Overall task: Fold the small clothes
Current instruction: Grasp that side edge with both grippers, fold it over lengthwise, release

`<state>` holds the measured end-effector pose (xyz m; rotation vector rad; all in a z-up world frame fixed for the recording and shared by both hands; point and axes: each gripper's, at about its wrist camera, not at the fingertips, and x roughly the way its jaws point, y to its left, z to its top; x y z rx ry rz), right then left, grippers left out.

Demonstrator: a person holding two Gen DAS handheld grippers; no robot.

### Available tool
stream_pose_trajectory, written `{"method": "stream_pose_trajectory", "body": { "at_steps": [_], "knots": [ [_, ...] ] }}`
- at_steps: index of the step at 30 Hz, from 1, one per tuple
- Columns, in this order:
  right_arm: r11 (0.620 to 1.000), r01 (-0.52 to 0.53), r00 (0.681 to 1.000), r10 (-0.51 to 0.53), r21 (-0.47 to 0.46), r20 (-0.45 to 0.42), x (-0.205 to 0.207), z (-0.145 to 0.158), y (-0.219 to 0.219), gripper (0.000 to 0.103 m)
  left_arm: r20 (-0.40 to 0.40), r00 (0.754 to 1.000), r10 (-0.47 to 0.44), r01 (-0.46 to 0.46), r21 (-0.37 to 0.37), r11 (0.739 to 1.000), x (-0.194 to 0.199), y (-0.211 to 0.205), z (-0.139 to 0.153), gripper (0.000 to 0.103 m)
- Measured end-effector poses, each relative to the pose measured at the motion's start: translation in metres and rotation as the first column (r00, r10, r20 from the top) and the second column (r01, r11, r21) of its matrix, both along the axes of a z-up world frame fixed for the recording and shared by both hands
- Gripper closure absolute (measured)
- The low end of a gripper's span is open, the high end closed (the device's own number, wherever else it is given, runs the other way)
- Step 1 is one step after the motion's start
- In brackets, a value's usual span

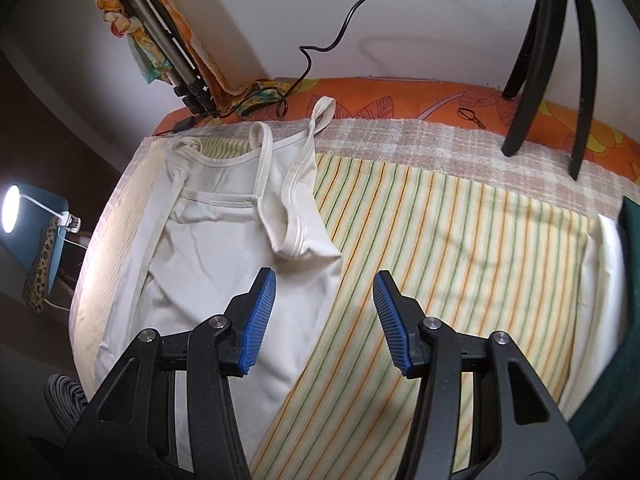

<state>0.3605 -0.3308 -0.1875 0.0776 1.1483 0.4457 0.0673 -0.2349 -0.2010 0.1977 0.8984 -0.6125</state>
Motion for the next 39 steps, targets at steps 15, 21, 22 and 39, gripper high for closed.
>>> {"method": "stream_pose_trajectory", "body": {
  "at_steps": [15, 21, 22, 39],
  "knots": [
    [0.989, 0.047, 0.999, -0.044, 0.141, -0.024, 0.02, 0.009, 0.0, 0.099, -0.084, 0.996, 0.031, -0.051, -0.256, 0.965, 0.006, 0.031, 0.027, 0.102],
    [0.99, 0.138, 0.982, -0.14, -0.021, -0.127, 0.023, -0.018, -0.002, 0.099, -0.093, 0.995, 0.029, -0.052, -0.254, 0.966, 0.004, 0.038, 0.027, 0.102],
    [0.989, 0.146, 0.982, -0.147, -0.014, -0.123, 0.022, -0.013, -0.001, 0.099, -0.092, 0.995, 0.035, -0.058, -0.262, 0.963, 0.004, 0.042, 0.029, 0.102],
    [0.982, 0.094, 0.993, -0.105, -0.166, -0.057, 0.035, 0.028, 0.109, 0.099, -0.102, 0.973, 0.206, -0.228, -0.332, 0.915, -0.009, 0.128, 0.04, 0.102]
  ]
}}
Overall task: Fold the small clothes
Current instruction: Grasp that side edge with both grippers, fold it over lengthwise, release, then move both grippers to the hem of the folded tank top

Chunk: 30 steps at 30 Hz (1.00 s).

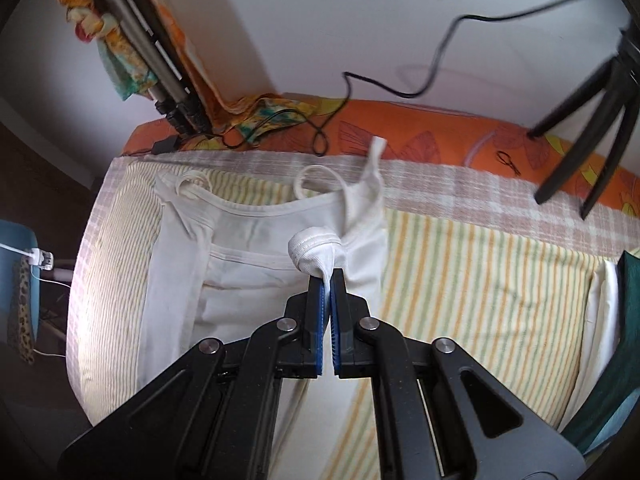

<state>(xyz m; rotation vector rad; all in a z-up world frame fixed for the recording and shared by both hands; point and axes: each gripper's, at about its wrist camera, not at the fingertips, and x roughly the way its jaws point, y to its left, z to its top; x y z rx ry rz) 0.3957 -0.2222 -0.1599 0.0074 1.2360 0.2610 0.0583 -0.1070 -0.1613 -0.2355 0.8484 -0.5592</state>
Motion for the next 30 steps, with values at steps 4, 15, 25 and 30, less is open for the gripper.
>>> {"method": "stream_pose_trajectory", "body": {
  "at_steps": [4, 15, 25, 30],
  "knots": [
    [0.999, -0.021, 1.0, 0.021, -0.031, -0.016, 0.006, -0.012, 0.029, 0.099, -0.018, 1.0, 0.023, -0.023, -0.002, 1.0, 0.0, 0.016, -0.006, 0.102],
    [0.997, -0.078, 0.995, 0.078, -0.001, -0.064, 0.012, -0.043, 0.064, 0.099, -0.061, 0.997, 0.042, -0.04, 0.032, 0.999, -0.005, 0.027, -0.016, 0.096],
    [0.981, -0.095, 0.995, 0.098, 0.169, -0.01, -0.023, 0.007, 0.048, 0.073, -0.006, 1.0, 0.018, -0.017, 0.178, 0.984, -0.03, 0.039, -0.001, 0.069],
    [0.978, -0.074, 0.997, 0.068, 0.197, 0.042, -0.076, 0.047, 0.008, 0.073, 0.029, 1.0, 0.011, -0.019, 0.272, 0.962, -0.041, 0.06, 0.008, 0.068]
  ]
}}
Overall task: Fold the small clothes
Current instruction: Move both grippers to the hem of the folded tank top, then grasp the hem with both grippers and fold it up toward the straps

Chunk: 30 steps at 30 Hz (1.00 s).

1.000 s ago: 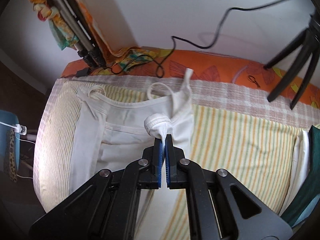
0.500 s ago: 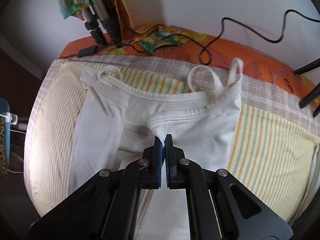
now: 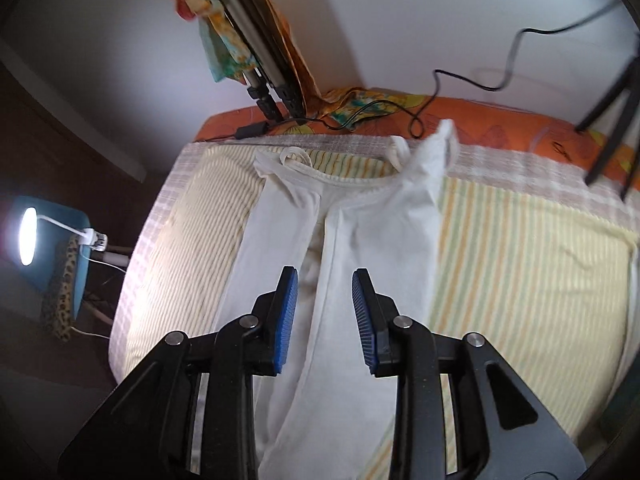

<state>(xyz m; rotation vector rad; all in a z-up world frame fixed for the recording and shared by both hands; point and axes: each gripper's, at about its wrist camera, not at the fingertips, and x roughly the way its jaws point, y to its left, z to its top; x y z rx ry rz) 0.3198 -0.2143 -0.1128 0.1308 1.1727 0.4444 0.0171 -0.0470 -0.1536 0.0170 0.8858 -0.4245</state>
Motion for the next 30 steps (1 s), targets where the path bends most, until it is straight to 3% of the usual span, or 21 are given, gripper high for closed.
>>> {"method": "stream_pose_trajectory", "body": {
  "at_steps": [4, 8, 11, 14, 16, 20, 22, 29, 30],
  "knots": [
    [1.0, 0.014, 0.999, -0.014, 0.017, 0.032, -0.059, 0.016, -0.031, 0.073, 0.03, 1.0, 0.01, -0.012, 0.081, 0.997, -0.004, 0.02, 0.006, 0.068],
    [1.0, 0.015, 1.0, -0.015, 0.026, -0.007, -0.119, 0.002, -0.051, 0.073, 0.011, 0.999, 0.05, -0.051, 0.097, 0.994, 0.004, 0.041, 0.004, 0.068],
    [0.998, 0.031, 0.996, -0.027, 0.053, -0.08, -0.162, -0.03, -0.059, 0.073, -0.068, 0.994, 0.085, -0.086, -0.009, 0.996, 0.019, 0.061, -0.001, 0.06],
    [0.996, 0.034, 0.99, -0.022, 0.083, -0.142, -0.193, -0.06, -0.061, 0.072, -0.196, 0.975, 0.105, -0.138, -0.16, 0.977, 0.037, 0.08, -0.015, 0.055],
    [0.995, 0.044, 0.986, -0.03, 0.086, -0.166, -0.207, -0.076, -0.062, 0.063, -0.266, 0.957, 0.117, -0.177, -0.214, 0.961, 0.046, 0.086, -0.027, 0.058],
    [0.988, 0.06, 0.975, -0.028, 0.139, -0.222, -0.224, -0.099, -0.066, 0.063, -0.353, 0.93, 0.101, -0.204, -0.267, 0.942, 0.051, 0.092, -0.045, 0.067],
    [0.987, 0.052, 0.98, -0.02, 0.155, -0.198, -0.228, -0.099, -0.066, 0.063, -0.351, 0.931, 0.101, -0.206, -0.277, 0.939, 0.051, 0.093, -0.046, 0.069],
    [0.973, 0.001, 0.977, 0.048, 0.229, -0.208, -0.232, -0.104, -0.055, 0.063, -0.362, 0.929, 0.081, -0.19, -0.277, 0.942, 0.053, 0.085, -0.047, 0.098],
    [0.971, -0.002, 0.976, 0.054, 0.24, -0.212, -0.231, -0.106, -0.054, 0.072, -0.363, 0.928, 0.083, -0.195, -0.284, 0.939, 0.052, 0.085, -0.047, 0.099]
  ]
}}
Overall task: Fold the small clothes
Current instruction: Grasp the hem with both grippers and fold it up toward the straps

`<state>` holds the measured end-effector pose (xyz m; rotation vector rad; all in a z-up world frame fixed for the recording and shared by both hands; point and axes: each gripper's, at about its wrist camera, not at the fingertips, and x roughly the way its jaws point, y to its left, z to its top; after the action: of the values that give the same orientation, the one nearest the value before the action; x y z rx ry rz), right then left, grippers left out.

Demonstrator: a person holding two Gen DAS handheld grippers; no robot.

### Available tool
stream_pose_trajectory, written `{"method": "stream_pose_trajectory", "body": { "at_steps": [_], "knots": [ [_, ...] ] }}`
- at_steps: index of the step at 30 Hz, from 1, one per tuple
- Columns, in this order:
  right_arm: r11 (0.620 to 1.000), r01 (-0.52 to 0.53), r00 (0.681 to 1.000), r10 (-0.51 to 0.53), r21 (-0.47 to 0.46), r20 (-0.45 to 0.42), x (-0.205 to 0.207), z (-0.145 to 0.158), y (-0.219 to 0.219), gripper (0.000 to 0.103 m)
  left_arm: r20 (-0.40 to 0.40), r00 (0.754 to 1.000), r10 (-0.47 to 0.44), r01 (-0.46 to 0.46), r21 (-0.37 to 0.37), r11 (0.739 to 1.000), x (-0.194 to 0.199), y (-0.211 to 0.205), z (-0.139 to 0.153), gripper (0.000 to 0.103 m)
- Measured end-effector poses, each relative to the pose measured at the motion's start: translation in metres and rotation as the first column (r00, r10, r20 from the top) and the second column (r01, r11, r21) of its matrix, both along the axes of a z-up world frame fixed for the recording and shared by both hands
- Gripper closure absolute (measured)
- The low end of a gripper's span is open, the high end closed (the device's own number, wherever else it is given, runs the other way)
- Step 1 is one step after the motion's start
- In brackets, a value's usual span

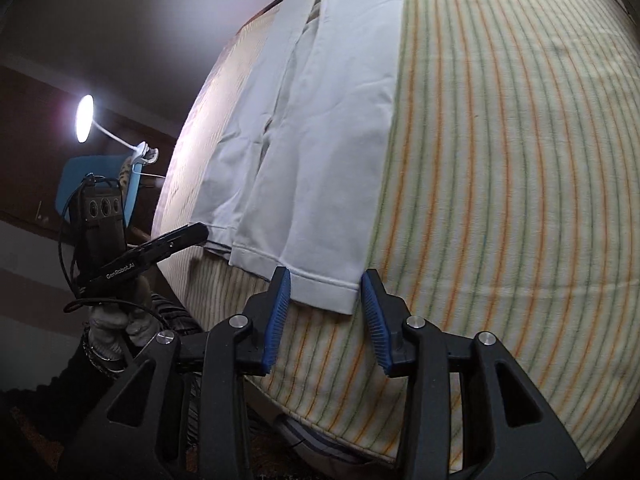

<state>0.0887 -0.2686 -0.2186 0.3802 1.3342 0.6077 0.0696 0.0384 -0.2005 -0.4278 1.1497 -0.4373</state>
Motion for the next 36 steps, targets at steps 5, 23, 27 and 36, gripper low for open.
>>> {"method": "stream_pose_trajectory", "body": {
  "at_steps": [5, 23, 27, 36],
  "knots": [
    [0.995, 0.031, 0.999, -0.027, 0.094, -0.045, 0.001, -0.005, -0.008, 0.095, 0.004, 1.0, 0.014, -0.014, -0.032, 0.999, -0.002, 0.003, 0.009, 0.102],
    [0.979, 0.068, 0.996, -0.057, 0.19, -0.064, 0.009, 0.002, -0.03, 0.095, 0.044, 0.999, 0.001, 0.0, -0.031, 1.0, 0.009, -0.003, 0.032, 0.102],
    [0.979, 0.067, 0.997, -0.061, 0.19, -0.04, 0.021, 0.011, -0.026, 0.095, 0.076, 0.997, -0.009, 0.012, -0.032, 0.999, 0.025, -0.008, 0.044, 0.102],
    [0.982, 0.094, 0.995, -0.098, 0.162, 0.021, 0.073, 0.033, -0.024, 0.096, 0.115, 0.993, -0.007, 0.008, -0.012, 1.0, 0.078, -0.008, 0.057, 0.102]
  ]
}}
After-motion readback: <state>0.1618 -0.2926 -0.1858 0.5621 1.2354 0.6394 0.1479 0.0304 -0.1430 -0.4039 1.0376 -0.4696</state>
